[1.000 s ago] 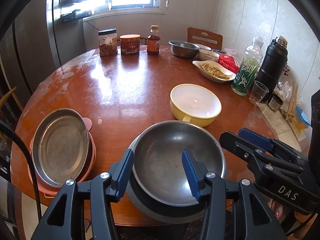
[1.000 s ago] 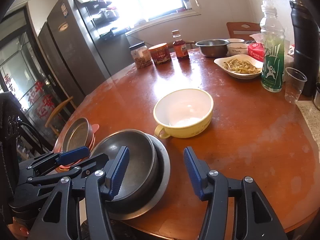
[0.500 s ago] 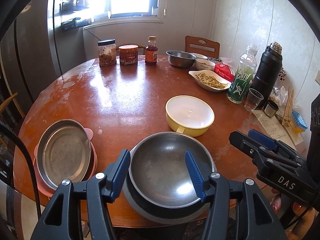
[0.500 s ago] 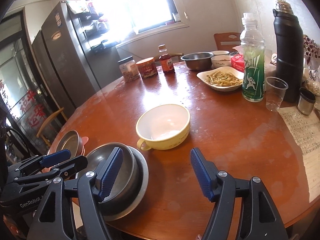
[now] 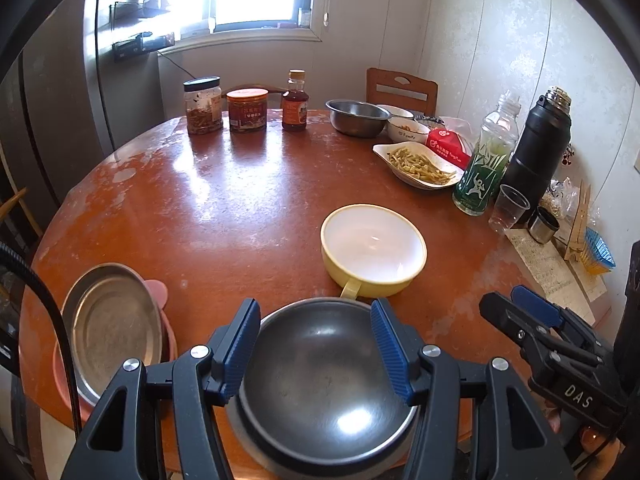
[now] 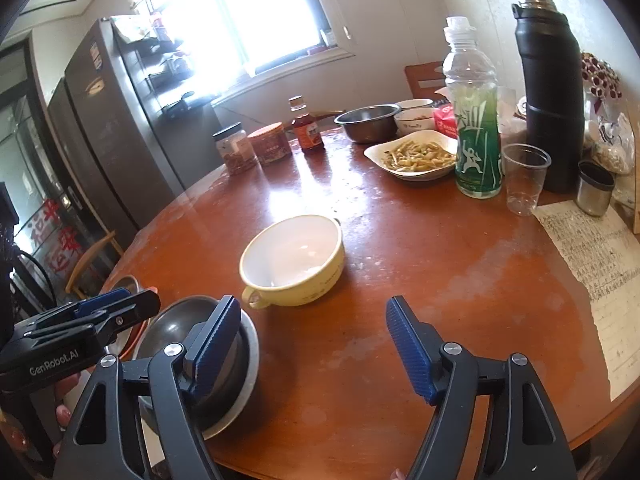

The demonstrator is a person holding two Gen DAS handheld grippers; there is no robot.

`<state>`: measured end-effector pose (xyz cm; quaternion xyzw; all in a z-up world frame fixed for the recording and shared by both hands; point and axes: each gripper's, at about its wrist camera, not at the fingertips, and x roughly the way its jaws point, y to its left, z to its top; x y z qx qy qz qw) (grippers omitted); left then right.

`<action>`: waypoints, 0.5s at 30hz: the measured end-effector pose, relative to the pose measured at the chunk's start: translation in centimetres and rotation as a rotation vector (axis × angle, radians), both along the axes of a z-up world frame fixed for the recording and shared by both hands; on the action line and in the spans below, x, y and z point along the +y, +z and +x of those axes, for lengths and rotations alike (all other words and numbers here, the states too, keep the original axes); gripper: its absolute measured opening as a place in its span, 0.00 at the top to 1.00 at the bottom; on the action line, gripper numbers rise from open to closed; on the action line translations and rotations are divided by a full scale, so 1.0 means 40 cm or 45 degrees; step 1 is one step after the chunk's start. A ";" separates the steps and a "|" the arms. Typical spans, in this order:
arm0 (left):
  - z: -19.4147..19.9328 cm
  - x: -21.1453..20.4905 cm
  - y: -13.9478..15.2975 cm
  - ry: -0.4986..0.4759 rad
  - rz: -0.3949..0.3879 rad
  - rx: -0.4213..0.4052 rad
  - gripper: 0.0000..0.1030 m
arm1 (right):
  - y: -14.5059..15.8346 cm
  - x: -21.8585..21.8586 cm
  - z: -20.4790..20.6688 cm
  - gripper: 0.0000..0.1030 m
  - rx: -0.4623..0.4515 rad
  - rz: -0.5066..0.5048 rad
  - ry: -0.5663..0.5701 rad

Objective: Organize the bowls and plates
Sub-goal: 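Move both grippers to the rim of the yellow-rimmed cream bowl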

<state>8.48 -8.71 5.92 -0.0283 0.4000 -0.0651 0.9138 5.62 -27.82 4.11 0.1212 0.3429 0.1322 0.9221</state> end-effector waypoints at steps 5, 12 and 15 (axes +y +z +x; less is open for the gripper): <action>0.061 -0.012 -0.016 -0.032 -0.009 0.043 0.44 | -0.024 -0.005 0.026 0.26 0.042 0.029 -0.004; 0.179 -0.011 -0.038 -0.059 0.019 0.113 0.44 | -0.054 0.006 0.093 0.25 0.117 0.112 -0.013; 0.224 -0.008 -0.046 -0.069 0.001 0.128 0.44 | -0.066 0.016 0.120 0.25 0.133 0.120 -0.015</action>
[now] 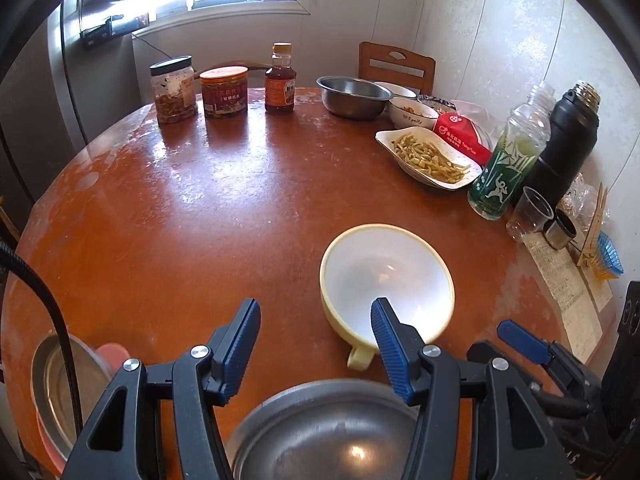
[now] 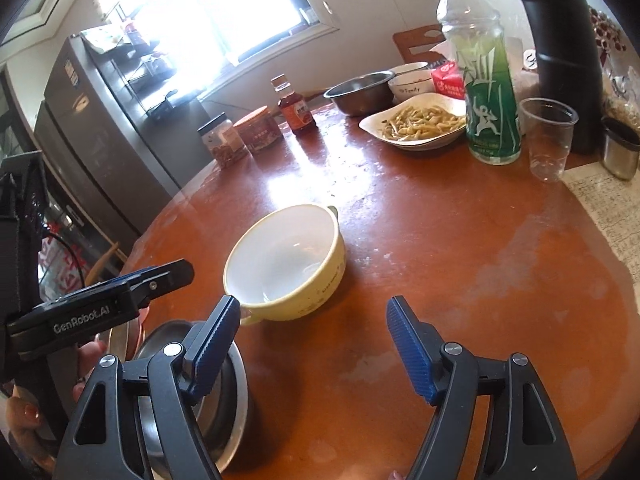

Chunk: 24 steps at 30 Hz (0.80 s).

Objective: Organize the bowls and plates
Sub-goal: 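Move both grippers to the rim of the yellow-rimmed cream bowl, then close both grippers on the cream bowl rim and lift it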

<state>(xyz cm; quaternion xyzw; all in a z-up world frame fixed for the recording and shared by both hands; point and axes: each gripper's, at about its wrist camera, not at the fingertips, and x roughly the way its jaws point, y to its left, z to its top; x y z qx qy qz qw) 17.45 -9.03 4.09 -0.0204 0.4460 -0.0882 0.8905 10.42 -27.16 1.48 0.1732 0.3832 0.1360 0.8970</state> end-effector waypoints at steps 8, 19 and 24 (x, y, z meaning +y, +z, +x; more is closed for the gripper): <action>0.108 -0.024 -0.046 -0.080 0.015 0.101 0.44 | -0.018 0.032 0.062 0.35 -0.009 -0.047 -0.015; 0.189 -0.041 -0.126 -0.136 -0.053 0.231 0.68 | -0.067 0.053 0.126 0.62 0.039 -0.066 0.015; 0.191 -0.062 -0.141 -0.156 -0.006 0.240 0.77 | -0.068 0.056 0.143 0.66 0.036 -0.076 0.005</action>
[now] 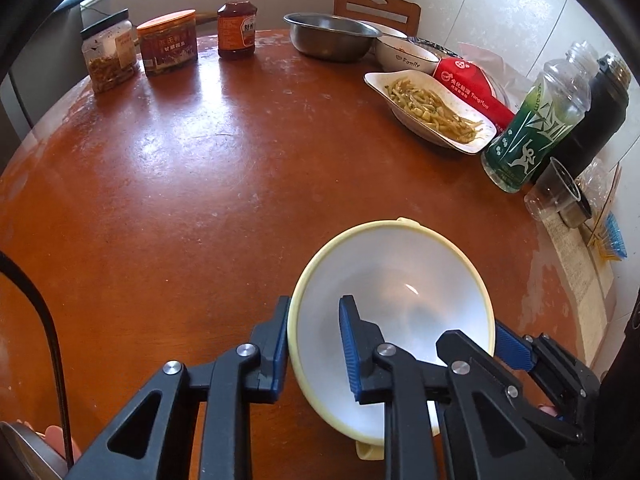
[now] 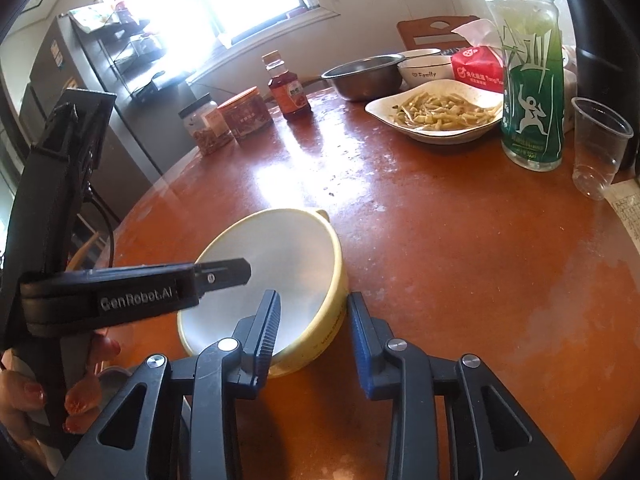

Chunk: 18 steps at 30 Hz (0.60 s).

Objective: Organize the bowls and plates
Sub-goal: 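Close both grippers on the cream bowl rim and lift it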

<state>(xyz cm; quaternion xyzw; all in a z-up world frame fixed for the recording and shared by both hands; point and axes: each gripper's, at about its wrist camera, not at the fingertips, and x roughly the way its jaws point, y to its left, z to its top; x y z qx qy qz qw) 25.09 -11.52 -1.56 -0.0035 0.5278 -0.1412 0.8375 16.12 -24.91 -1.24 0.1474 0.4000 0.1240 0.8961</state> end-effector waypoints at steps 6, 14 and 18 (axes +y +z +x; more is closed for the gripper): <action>-0.010 0.013 0.027 0.001 -0.054 -0.038 0.77 | 0.009 0.002 0.010 0.69 -0.014 -0.038 -0.017; -0.037 0.039 0.078 0.021 -0.136 -0.103 0.77 | 0.063 0.009 -0.006 0.69 -0.109 -0.053 -0.033; -0.061 0.060 0.113 0.032 -0.177 -0.147 0.77 | 0.096 0.017 -0.021 0.69 -0.161 -0.050 -0.031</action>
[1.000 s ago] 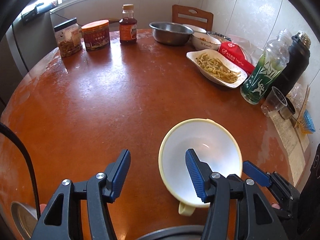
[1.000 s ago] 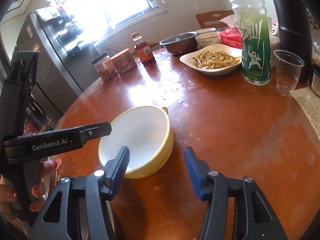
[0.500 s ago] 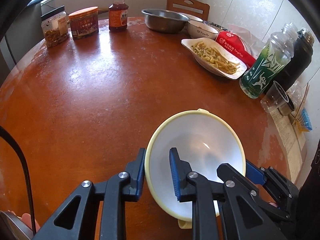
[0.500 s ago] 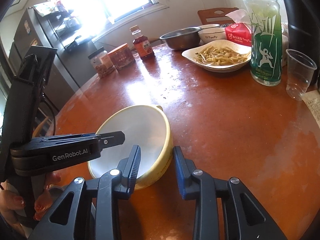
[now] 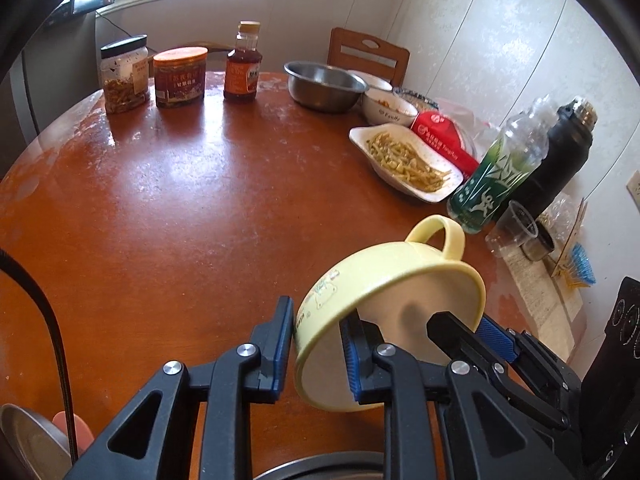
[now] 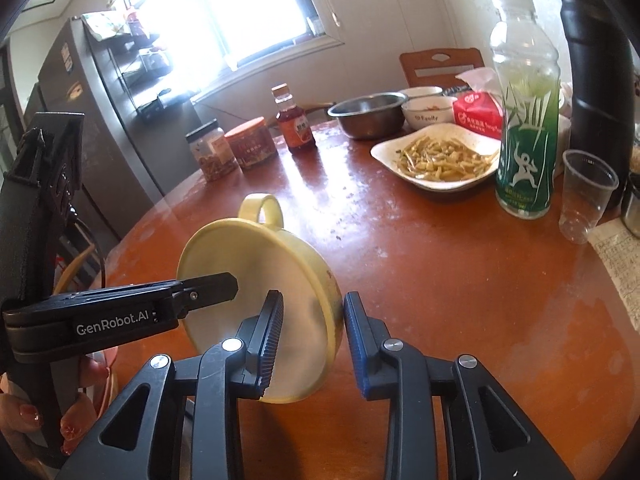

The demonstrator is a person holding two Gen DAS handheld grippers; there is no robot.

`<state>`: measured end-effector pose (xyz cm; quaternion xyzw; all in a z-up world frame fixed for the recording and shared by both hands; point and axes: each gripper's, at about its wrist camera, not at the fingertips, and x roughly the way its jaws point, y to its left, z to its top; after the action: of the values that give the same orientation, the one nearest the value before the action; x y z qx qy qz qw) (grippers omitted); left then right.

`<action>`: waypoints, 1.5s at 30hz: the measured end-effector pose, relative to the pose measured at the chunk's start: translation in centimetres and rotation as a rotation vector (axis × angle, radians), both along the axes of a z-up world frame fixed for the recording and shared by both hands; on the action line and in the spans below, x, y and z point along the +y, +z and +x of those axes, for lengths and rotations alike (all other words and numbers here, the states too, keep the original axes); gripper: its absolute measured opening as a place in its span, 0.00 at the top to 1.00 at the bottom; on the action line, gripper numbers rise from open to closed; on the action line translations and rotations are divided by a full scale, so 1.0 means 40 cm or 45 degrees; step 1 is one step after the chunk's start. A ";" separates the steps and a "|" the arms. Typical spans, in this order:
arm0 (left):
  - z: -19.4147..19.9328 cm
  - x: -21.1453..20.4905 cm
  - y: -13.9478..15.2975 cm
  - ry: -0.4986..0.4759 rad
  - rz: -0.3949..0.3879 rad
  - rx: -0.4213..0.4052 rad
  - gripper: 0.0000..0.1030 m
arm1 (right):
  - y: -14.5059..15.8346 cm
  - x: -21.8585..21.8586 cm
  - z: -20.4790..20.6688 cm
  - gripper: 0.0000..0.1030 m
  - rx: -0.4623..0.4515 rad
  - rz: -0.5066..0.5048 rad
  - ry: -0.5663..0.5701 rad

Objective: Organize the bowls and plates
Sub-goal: 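Close both grippers on the cream bowl rim and lift it, then lower the cream bowl into the steel mixing bowl and open both grippers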

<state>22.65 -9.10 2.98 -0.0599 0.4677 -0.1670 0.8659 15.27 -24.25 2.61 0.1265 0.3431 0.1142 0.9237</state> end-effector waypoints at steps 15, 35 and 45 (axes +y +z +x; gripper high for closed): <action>-0.130 0.074 0.134 0.035 -0.033 -0.133 0.77 | 0.137 0.050 -0.095 0.69 -0.170 0.018 0.074; -0.343 0.157 0.191 0.082 -0.058 -0.209 0.77 | 0.209 0.123 -0.284 0.69 -0.266 -0.014 0.198; -0.415 0.148 0.171 0.097 -0.034 -0.195 0.77 | 0.203 0.126 -0.339 0.69 -0.263 -0.035 0.228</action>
<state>6.06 -3.20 9.83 -0.0763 0.3952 -0.1444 0.9040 1.70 -19.22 10.74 0.0704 0.2576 0.2039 0.9419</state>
